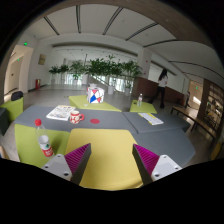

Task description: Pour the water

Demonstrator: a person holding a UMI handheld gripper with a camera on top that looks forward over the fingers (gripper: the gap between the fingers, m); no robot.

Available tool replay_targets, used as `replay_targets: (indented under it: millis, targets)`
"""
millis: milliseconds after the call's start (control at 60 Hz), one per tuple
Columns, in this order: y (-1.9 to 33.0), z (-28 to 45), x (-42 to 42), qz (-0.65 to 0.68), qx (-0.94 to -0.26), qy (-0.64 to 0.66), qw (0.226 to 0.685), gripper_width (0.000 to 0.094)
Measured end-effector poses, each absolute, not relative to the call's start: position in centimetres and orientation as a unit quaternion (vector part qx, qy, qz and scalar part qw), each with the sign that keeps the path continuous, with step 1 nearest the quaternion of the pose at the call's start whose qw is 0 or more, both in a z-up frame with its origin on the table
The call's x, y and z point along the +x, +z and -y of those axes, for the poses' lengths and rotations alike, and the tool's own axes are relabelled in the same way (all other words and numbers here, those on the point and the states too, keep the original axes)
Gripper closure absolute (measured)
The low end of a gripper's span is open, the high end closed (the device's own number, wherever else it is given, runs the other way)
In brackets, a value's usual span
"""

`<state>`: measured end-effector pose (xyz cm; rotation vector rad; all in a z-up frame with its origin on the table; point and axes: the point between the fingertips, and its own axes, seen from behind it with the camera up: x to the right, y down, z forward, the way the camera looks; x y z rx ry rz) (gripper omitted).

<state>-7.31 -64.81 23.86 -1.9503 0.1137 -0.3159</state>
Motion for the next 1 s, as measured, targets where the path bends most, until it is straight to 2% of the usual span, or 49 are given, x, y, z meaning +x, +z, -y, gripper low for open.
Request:
replay_targets:
  millis: [183, 250, 267, 283, 317, 333, 350, 367, 383, 400, 417, 500, 733, 967, 1000]
  targets:
    - [20.8, 66.0, -9.0, -0.048, -0.838, -0.117, 0.531, 0.0080]
    - [18.3, 66.7, -10.8, -0.040, -0.846, -0.106, 0.521, 0.0080]
    - [19.3, 66.9, -10.9, -0.038, -0.849, -0.102, 0.517, 0.0079]
    - [17.3, 67.0, -11.9, -0.037, -0.849, -0.100, 0.518, 0.0080]
    - [16.3, 67.0, -13.1, -0.033, -0.851, -0.093, 0.515, 0.0080]
    - [17.4, 67.0, -13.3, -0.030, -0.854, -0.088, 0.512, 0.0081]
    - [15.4, 67.0, -14.4, -0.028, -0.854, -0.085, 0.512, 0.0082]
    - [16.5, 66.9, -14.7, -0.025, -0.857, -0.080, 0.509, 0.0082]
    - [14.6, 66.8, -16.0, -0.022, -0.857, -0.076, 0.510, 0.0081]
    - [15.8, 66.7, -16.2, -0.018, -0.859, -0.071, 0.507, 0.0081]
    - [13.9, 66.5, -17.5, -0.014, -0.859, -0.069, 0.507, 0.0081]
    - [14.0, 65.2, -21.1, 0.007, -0.863, -0.047, 0.502, 0.0072]
    - [12.2, 58.9, -32.1, 0.042, -0.846, 0.007, 0.531, 0.0081]
    - [10.2, 50.4, -35.8, 0.023, -0.823, 0.007, 0.568, 0.0083]
    - [9.7, 49.3, -35.4, 0.020, -0.821, 0.001, 0.570, 0.0109]
